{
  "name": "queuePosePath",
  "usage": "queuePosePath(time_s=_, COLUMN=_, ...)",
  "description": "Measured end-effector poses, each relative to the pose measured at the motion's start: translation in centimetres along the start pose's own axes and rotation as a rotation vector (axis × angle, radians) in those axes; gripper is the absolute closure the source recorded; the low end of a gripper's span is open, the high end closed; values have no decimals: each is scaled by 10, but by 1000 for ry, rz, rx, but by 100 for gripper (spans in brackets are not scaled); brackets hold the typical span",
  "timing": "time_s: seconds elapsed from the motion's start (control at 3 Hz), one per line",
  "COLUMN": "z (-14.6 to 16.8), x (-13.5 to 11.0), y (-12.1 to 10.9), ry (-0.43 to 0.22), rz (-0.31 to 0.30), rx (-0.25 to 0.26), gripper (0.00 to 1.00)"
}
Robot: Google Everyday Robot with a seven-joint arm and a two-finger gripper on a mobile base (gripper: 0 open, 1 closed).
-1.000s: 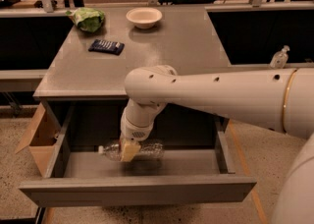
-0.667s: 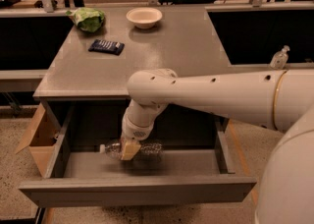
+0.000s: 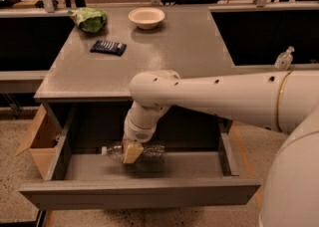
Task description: Place water bottle into top drawer
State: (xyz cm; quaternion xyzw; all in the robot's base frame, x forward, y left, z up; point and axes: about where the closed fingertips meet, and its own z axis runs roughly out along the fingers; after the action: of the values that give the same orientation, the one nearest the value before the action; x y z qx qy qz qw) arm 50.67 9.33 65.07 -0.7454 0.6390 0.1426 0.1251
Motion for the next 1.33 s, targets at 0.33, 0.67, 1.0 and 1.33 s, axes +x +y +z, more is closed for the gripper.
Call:
queuePosePath(time_s=0.33, z=1, x=0, y=1, ry=1, rz=-1, rx=-2, gripper=4)
queuePosePath(time_s=0.67, z=1, x=0, y=1, ry=1, rz=-2, rx=-3, gripper=0)
queuePosePath(time_s=1.0, z=1, x=0, y=1, ry=1, rz=-2, rx=-3, gripper=0)
queuePosePath(time_s=1.33, z=-3, x=8, y=1, ry=11, rz=8, rx=6, gripper=0)
